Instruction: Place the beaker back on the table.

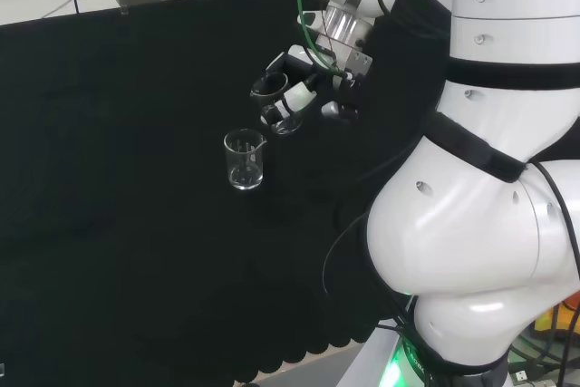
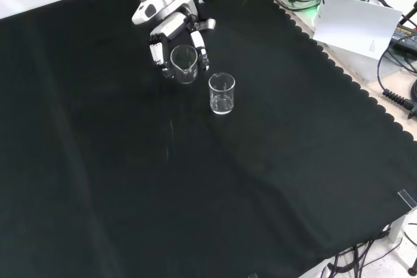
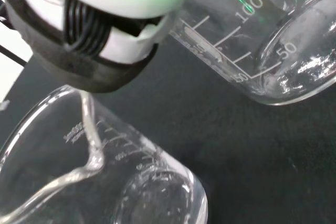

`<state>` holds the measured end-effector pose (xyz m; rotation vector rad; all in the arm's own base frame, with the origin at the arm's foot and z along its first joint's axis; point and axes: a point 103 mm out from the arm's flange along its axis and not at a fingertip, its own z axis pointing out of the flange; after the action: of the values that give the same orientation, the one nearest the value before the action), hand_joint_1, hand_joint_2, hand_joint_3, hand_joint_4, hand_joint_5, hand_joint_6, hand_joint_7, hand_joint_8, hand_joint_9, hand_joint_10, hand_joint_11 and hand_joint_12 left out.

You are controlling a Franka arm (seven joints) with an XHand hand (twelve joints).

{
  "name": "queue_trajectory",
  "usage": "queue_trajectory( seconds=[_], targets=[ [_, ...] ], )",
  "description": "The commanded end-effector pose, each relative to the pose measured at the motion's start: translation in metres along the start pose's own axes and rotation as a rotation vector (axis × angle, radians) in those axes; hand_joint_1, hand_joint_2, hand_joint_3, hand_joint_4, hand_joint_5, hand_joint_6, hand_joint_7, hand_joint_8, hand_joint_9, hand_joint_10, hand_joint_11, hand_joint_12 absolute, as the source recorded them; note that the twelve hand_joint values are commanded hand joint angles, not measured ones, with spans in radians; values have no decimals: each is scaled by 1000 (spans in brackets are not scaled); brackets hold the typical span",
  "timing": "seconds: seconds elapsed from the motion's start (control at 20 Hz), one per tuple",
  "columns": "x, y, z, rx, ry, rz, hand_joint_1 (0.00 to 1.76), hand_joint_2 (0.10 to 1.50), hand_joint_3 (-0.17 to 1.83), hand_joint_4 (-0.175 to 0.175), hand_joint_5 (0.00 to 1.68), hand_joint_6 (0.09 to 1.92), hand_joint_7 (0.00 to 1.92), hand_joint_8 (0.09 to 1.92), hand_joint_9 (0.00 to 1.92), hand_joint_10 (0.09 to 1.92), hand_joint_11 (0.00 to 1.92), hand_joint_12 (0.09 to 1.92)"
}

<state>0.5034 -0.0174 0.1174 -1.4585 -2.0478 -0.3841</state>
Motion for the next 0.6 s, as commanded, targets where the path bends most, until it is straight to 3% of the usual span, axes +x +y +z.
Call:
queue_trajectory(
  seconds=[0.05,0.6],
  targets=[
    [-9,20,7,-29,95,-20,1538,689,474,-175,1262,584,1389,545,1615,87,1132,754],
    [-22,41,19,-31,99,-27,1537,696,468,-175,1252,614,1383,557,1606,87,1115,780]
  ],
)
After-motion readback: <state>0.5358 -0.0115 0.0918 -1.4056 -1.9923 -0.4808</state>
